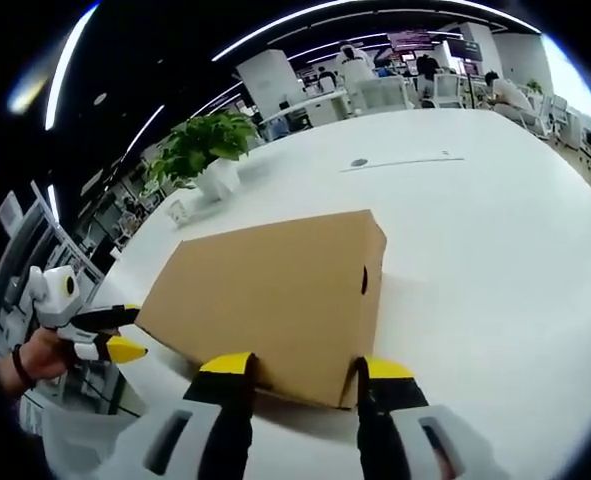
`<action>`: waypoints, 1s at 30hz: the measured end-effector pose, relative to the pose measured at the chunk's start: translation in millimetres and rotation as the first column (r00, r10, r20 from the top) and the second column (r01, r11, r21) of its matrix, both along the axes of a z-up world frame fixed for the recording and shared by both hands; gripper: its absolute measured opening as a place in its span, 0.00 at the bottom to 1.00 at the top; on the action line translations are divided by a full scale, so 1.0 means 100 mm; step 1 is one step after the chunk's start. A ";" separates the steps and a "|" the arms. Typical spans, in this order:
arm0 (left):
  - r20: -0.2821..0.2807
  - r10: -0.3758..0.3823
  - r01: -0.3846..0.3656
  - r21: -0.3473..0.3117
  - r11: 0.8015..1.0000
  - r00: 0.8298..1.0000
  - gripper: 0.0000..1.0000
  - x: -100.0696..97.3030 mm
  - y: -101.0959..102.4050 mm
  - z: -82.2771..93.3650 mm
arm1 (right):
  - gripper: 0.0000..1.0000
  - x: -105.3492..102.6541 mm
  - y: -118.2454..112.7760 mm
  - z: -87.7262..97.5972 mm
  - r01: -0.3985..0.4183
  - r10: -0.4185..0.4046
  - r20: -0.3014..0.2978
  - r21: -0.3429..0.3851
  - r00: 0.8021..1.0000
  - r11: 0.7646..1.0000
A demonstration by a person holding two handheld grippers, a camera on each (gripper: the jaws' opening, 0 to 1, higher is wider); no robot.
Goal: Operate the shoe box by opening the lid, removing the specified soft item, and placing it in the target area until the item is outside and the box remains undamaged.
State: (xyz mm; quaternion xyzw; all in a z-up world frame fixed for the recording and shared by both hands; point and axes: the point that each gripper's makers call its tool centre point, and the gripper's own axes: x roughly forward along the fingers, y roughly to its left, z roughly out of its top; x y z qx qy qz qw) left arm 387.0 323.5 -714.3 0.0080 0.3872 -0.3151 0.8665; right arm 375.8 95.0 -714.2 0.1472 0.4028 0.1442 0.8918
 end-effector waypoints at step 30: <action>0.015 0.098 -0.097 -0.032 0.995 0.995 0.63 -0.02 0.20 -0.14 | 0.54 -0.15 0.00 -0.02 -0.249 0.276 0.165 -0.167 0.947 0.954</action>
